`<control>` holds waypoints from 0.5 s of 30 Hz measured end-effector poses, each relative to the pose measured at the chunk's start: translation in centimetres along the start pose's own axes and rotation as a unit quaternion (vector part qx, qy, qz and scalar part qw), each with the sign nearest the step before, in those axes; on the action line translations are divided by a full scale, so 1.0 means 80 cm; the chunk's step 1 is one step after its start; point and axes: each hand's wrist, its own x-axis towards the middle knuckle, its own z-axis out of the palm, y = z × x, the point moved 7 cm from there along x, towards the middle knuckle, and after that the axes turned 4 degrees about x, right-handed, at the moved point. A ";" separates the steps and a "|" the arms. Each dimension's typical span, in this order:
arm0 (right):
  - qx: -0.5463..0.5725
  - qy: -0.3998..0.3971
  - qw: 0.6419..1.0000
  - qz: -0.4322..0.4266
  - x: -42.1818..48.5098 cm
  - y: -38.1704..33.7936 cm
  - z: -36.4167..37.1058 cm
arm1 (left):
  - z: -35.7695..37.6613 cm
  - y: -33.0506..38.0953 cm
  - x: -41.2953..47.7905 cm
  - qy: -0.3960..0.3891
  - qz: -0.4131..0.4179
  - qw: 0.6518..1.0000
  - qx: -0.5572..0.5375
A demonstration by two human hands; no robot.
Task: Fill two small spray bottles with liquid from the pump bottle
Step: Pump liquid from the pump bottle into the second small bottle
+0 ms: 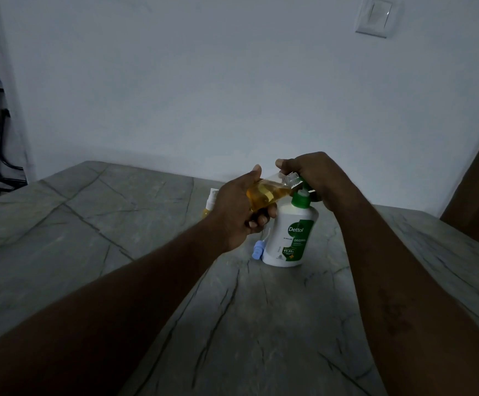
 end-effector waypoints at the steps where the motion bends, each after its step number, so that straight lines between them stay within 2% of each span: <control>1: 0.002 -0.003 1.000 0.006 0.000 0.002 0.001 | 0.000 0.000 0.000 0.000 0.001 1.000 0.001; 6: 0.003 -0.028 0.999 0.032 -0.003 0.014 0.011 | -0.002 -0.006 -0.002 0.003 -0.010 1.000 0.011; 15: -0.024 -0.002 1.000 -0.010 0.002 0.000 0.000 | 0.002 -0.002 -0.001 -0.012 -0.002 1.000 0.003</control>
